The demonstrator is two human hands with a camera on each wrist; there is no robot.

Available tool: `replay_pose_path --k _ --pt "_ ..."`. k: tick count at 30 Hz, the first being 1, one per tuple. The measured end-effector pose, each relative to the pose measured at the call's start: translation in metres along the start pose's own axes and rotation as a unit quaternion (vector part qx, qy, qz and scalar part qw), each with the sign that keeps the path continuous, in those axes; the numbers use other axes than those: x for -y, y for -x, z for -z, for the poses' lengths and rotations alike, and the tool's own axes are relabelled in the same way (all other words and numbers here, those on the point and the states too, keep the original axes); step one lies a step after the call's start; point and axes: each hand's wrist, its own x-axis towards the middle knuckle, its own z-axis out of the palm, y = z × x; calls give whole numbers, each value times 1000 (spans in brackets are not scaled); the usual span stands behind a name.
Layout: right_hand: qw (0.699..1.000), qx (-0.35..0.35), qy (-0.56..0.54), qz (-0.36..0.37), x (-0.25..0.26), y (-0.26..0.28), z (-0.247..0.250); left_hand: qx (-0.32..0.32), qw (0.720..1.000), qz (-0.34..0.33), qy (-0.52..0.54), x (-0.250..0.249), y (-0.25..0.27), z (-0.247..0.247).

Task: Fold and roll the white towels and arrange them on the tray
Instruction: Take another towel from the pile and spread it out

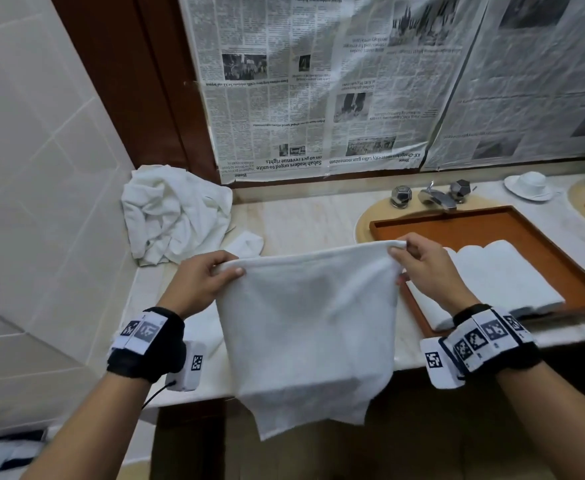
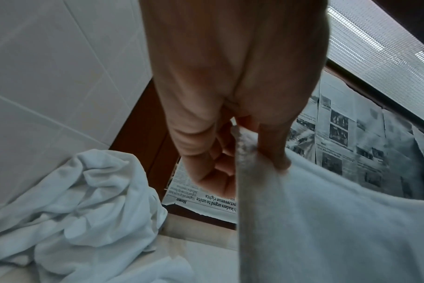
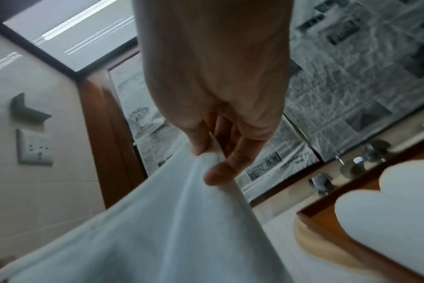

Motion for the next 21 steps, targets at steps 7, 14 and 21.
replay_pose_path --k 7,14,21 --pt "997 -4 -33 -70 -38 -53 -29 -40 992 117 8 36 -61 -36" --pt "995 -11 -12 -99 -82 -134 -53 -51 977 206 5 66 -135 -74" --pt "988 3 -10 -154 -104 -201 -66 -24 979 190 -70 87 -209 -81"
